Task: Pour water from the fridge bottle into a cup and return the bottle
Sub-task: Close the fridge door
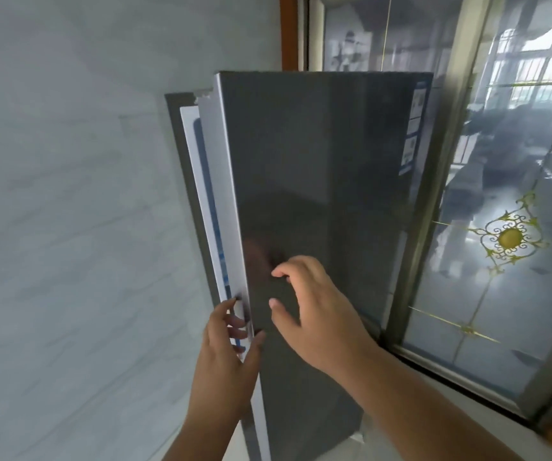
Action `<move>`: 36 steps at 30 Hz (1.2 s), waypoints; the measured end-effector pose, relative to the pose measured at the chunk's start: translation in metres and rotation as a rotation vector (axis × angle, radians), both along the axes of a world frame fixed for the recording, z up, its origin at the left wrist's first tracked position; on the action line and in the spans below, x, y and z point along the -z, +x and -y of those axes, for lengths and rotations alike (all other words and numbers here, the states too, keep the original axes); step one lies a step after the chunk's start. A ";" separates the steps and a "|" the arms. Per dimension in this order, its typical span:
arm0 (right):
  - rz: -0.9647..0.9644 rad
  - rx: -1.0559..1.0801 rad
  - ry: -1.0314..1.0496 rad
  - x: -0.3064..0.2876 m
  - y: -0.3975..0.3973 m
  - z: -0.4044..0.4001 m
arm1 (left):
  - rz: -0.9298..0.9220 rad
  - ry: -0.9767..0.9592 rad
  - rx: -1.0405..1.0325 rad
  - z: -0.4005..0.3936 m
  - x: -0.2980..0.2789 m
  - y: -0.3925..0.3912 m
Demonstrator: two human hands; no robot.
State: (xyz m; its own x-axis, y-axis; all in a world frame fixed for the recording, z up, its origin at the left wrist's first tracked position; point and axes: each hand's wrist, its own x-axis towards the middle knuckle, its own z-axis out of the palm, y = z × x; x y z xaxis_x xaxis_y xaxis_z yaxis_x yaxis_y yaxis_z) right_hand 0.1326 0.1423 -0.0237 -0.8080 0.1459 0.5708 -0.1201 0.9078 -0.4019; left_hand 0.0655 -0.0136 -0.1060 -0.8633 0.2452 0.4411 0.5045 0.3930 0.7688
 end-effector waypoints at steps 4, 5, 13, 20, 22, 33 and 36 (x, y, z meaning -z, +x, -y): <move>0.007 0.053 0.015 0.002 -0.027 0.001 | -0.009 -0.012 -0.001 0.008 0.002 -0.033; 0.022 0.071 0.035 0.002 -0.034 0.003 | -0.005 -0.002 0.007 0.010 0.004 -0.042; 0.262 0.097 0.082 0.010 -0.088 0.029 | 0.026 -0.042 0.018 0.023 -0.001 -0.132; 0.263 0.183 0.065 0.023 -0.124 0.049 | 0.041 -0.070 0.098 0.027 0.001 -0.173; 0.256 0.219 0.063 0.027 -0.126 0.051 | 0.032 -0.055 0.147 0.029 0.002 -0.176; 0.279 0.610 -0.012 0.041 -0.070 0.038 | -0.106 -0.130 0.526 0.000 0.005 -0.140; 0.324 0.798 -0.087 0.055 -0.019 0.032 | -0.125 -0.247 0.710 -0.031 0.017 -0.123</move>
